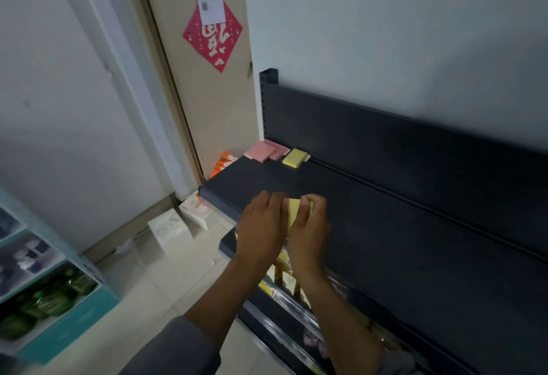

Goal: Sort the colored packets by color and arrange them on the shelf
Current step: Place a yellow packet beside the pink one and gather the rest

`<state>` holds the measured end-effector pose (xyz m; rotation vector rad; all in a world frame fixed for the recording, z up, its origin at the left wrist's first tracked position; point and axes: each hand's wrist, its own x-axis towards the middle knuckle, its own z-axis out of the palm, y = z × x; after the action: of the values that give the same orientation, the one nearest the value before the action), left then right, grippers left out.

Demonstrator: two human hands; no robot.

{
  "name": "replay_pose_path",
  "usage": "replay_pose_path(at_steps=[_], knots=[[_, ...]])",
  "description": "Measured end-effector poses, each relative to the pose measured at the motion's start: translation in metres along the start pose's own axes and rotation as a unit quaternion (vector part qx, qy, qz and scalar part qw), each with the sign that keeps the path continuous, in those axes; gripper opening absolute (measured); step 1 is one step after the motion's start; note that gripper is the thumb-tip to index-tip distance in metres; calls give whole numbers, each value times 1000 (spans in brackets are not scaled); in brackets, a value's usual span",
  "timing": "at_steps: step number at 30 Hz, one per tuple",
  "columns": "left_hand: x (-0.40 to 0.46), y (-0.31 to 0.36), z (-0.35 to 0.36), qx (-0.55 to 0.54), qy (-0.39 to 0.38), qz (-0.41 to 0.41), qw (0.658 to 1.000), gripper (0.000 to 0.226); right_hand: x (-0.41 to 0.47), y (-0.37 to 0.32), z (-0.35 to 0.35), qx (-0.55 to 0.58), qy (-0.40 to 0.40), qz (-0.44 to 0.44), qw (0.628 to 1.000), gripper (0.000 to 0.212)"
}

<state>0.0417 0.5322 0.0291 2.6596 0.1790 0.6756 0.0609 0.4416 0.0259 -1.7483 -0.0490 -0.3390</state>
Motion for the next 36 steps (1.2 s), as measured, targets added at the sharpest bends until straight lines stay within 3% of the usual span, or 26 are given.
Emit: replay_pose_path(at_steps=[11, 17, 25, 36], knots=[[10, -92, -40, 31, 18, -24, 999, 50, -26, -29, 95, 8, -40, -17, 999, 19], [6, -129, -53, 63, 23, -22, 997, 46, -45, -31, 130, -7, -55, -21, 998, 17], [2, -144, -72, 5, 17, -53, 998, 64, -51, -47, 150, -5, -54, -40, 998, 17], [27, -174, -79, 1, 75, -22, 997, 45, -31, -52, 197, 49, -58, 17, 997, 19]])
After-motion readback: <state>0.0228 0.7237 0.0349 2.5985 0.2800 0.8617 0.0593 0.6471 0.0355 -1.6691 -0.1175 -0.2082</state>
